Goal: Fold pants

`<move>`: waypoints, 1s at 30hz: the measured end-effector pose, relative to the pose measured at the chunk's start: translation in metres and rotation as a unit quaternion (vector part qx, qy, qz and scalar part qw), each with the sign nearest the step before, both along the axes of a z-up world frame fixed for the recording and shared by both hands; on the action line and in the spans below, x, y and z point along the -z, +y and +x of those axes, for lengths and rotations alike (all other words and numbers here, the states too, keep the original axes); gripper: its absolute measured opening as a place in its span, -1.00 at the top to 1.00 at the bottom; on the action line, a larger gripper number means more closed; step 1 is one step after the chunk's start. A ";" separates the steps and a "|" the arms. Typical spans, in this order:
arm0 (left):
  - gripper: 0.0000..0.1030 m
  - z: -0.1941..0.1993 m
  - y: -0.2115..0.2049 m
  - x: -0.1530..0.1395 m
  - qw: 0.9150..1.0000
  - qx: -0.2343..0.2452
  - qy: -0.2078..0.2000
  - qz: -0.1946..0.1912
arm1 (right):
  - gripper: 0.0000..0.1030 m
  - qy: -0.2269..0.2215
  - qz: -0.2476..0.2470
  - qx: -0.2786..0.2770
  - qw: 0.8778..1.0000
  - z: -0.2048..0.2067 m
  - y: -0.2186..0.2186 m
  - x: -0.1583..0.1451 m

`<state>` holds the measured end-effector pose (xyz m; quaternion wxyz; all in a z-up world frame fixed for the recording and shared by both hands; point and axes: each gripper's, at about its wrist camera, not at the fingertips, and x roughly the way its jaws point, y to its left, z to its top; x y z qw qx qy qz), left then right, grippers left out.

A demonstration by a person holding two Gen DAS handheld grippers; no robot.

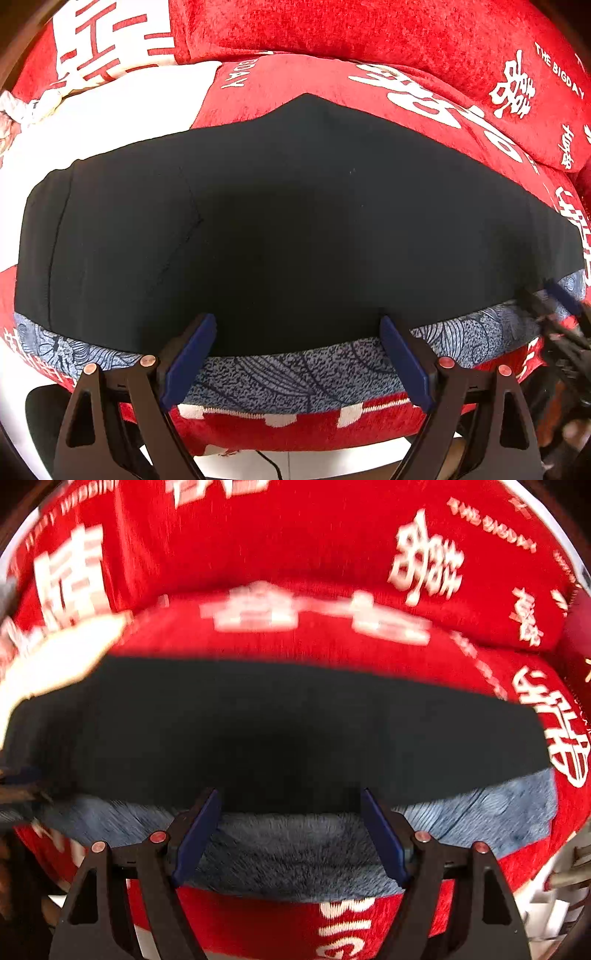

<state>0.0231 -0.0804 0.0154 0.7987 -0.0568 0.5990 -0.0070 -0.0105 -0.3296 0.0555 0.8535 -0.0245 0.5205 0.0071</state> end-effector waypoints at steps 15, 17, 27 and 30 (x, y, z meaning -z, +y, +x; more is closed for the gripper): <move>-0.82 -0.013 0.053 0.003 0.997 -0.070 0.005 0.014 | -0.54 -0.034 0.119 0.290 0.949 -0.073 -0.226 0.002; -0.89 -0.012 0.045 0.006 0.998 -0.051 0.002 0.047 | -0.21 -0.038 0.158 0.312 0.936 -0.079 -0.247 0.008; -0.92 -0.014 0.058 0.003 0.997 -0.070 0.007 0.041 | -0.19 -0.098 0.214 0.347 0.908 -0.092 -0.307 0.007; -0.94 -0.012 0.049 0.001 0.998 -0.059 0.006 0.037 | -0.19 -0.100 0.147 0.298 0.938 -0.065 -0.298 0.000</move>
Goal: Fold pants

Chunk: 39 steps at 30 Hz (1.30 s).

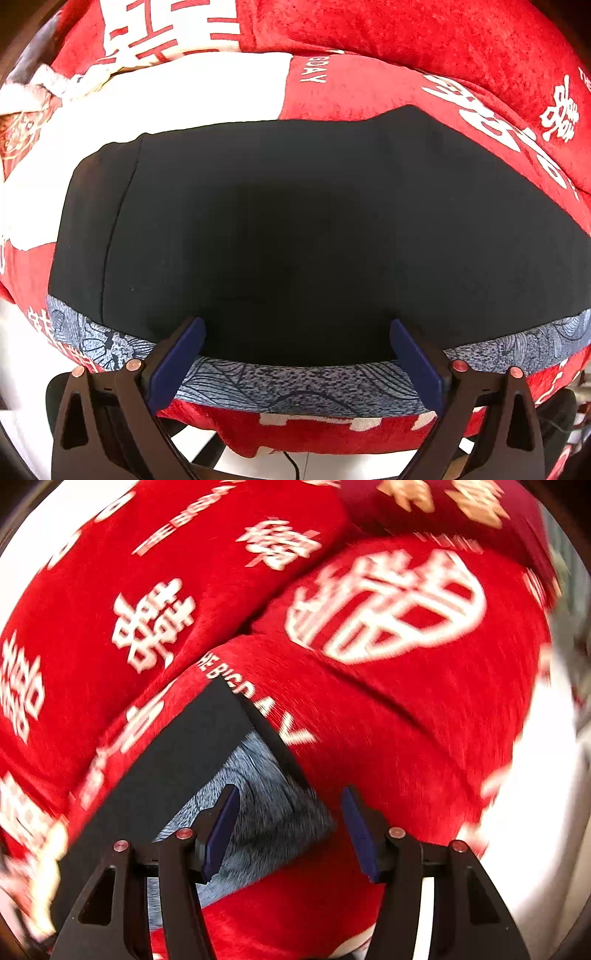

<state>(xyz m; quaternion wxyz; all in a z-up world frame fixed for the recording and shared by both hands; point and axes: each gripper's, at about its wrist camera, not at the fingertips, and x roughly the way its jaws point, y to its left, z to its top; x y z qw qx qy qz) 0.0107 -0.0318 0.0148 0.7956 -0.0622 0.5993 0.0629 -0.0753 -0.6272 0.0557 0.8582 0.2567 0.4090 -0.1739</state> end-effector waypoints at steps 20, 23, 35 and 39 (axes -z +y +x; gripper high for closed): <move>-1.00 0.002 0.023 0.007 0.999 -0.029 0.011 0.007 | 0.81 0.104 -0.153 -0.067 0.981 0.019 0.053 -0.030; -1.00 -0.001 0.024 -0.009 1.000 -0.011 -0.007 -0.001 | 0.76 0.142 -0.145 -0.065 0.977 0.037 0.043 0.001; -1.00 -0.013 0.030 -0.015 0.999 -0.030 -0.018 -0.023 | -0.36 0.049 -0.116 -0.240 0.963 0.040 0.185 -0.050; -1.00 -0.020 -0.013 -0.007 0.999 0.039 0.000 0.019 | -0.36 0.102 -0.117 -0.319 0.935 0.050 0.237 -0.008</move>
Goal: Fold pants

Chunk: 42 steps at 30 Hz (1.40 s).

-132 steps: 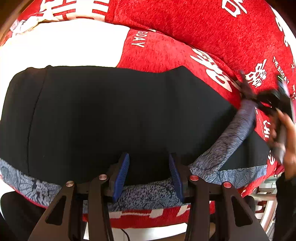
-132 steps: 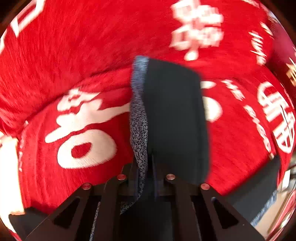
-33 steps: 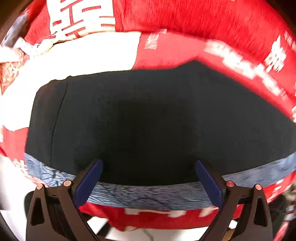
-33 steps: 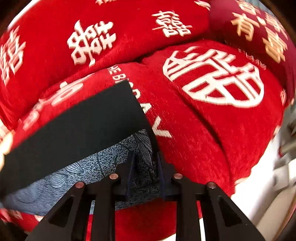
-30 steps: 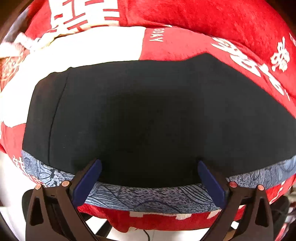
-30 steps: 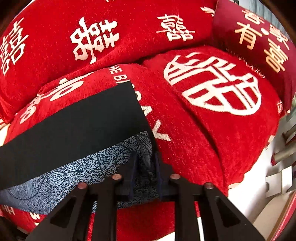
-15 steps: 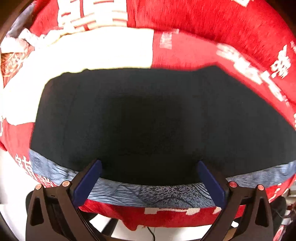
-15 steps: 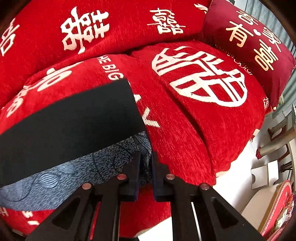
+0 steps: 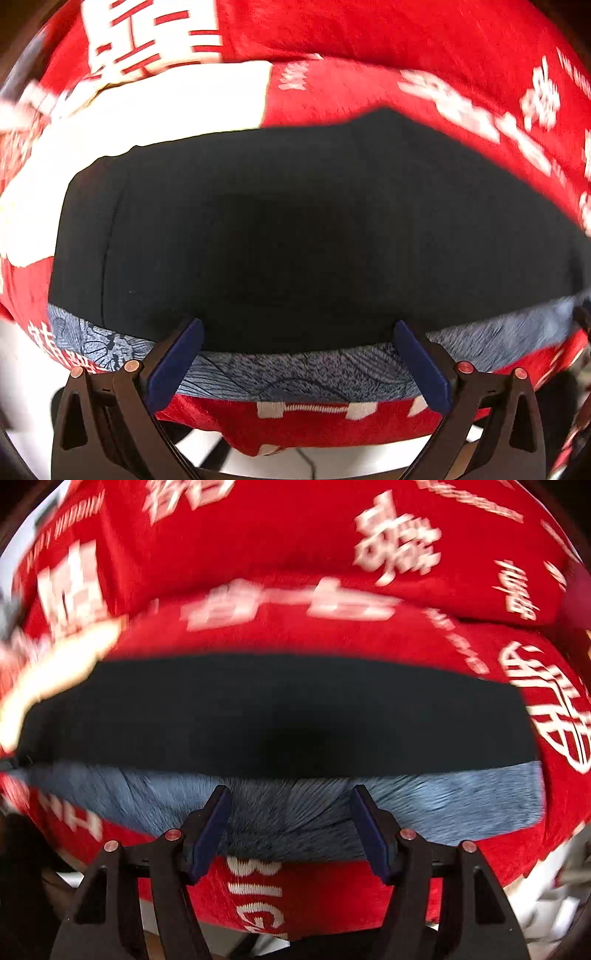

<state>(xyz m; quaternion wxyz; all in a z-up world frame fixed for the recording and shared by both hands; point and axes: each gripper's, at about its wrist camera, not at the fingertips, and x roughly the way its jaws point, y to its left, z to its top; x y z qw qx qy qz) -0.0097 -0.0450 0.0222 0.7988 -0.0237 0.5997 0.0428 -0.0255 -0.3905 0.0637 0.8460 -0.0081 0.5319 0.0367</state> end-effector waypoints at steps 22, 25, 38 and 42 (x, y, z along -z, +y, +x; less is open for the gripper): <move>-1.00 0.079 -0.053 -0.031 1.000 0.003 -0.018 -0.004 | -0.64 -0.032 -0.080 0.032 0.996 0.087 0.063 0.016; -1.00 0.089 -0.084 -0.020 0.998 0.040 -0.014 0.045 | -0.71 -0.034 -0.076 0.040 0.996 0.090 0.052 0.018; -1.00 0.087 -0.063 -0.014 1.000 -0.001 -0.012 -0.005 | -0.86 -0.027 -0.064 0.203 0.977 0.039 -0.127 -0.007; -1.00 0.068 -0.094 -0.013 0.999 0.051 -0.014 0.001 | -0.86 -0.045 -0.019 0.060 0.997 0.038 -0.029 -0.014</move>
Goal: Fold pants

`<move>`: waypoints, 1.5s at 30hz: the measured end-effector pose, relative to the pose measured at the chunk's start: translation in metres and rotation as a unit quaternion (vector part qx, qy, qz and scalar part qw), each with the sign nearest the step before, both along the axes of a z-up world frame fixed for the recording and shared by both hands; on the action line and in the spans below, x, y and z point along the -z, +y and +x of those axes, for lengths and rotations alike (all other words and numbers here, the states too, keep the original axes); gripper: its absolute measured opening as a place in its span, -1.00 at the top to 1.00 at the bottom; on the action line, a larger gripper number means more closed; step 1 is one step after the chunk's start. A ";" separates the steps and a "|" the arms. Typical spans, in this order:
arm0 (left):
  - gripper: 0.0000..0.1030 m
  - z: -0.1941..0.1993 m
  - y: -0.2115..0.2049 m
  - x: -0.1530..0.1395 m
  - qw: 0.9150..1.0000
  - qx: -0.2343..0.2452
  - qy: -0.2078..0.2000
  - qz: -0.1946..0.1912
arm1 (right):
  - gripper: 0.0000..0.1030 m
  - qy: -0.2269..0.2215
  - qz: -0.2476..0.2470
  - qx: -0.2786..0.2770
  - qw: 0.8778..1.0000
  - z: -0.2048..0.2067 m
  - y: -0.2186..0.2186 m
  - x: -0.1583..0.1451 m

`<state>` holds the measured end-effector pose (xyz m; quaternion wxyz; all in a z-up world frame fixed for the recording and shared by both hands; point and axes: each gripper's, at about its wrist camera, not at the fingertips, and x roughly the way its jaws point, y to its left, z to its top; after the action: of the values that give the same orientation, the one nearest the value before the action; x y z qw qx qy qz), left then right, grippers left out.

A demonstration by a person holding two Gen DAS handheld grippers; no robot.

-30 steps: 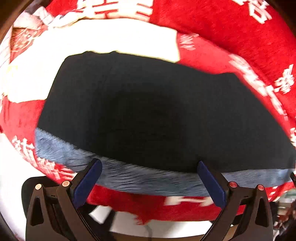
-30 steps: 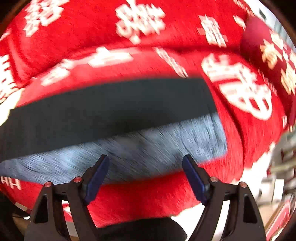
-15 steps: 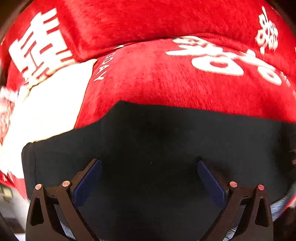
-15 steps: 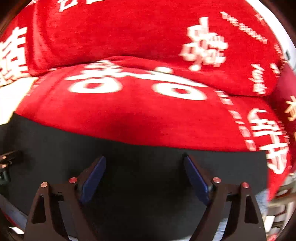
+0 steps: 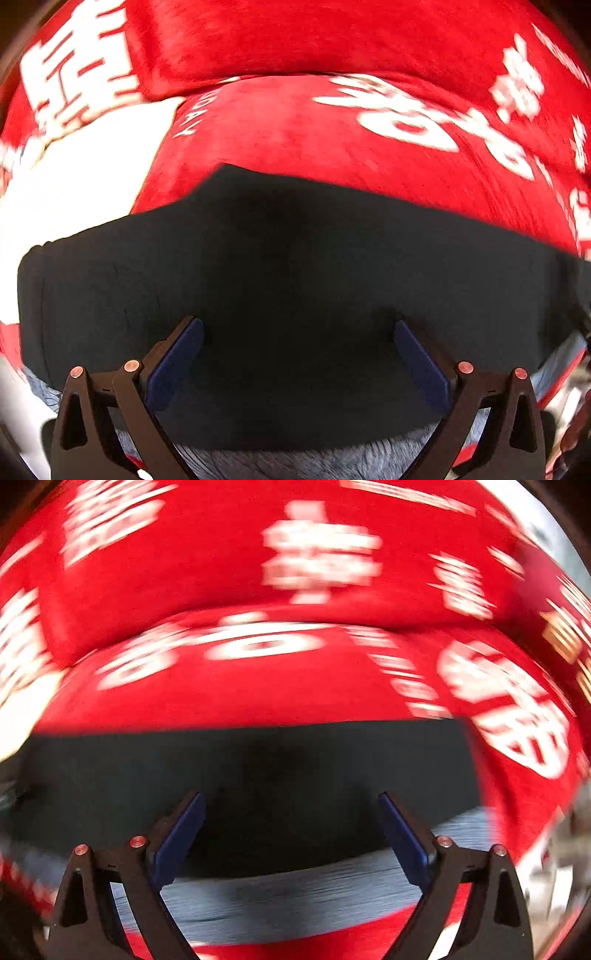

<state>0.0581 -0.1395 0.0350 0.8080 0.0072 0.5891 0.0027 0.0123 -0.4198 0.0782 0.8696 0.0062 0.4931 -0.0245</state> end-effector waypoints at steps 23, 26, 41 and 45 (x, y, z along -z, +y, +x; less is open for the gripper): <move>-1.00 -0.055 0.189 -0.012 0.983 -0.158 -0.060 0.068 | -0.98 -0.007 -0.049 -0.010 0.999 -0.012 0.049 0.001; -1.00 -0.053 0.206 -0.008 0.982 -0.169 -0.062 0.060 | -0.98 0.000 -0.026 -0.058 0.998 0.006 0.104 0.006; -1.00 0.016 0.227 0.016 0.983 -0.171 -0.033 0.051 | -0.98 0.008 0.112 -0.208 0.972 0.048 0.290 0.026; -1.00 0.014 0.248 0.015 0.982 -0.183 -0.033 0.028 | -0.95 0.018 0.079 -0.198 0.977 0.070 0.286 0.035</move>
<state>0.0724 0.1087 0.0197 0.8125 -0.0786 0.5530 0.1670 0.0818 -0.1335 0.0435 0.8450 -0.0240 0.5003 0.1873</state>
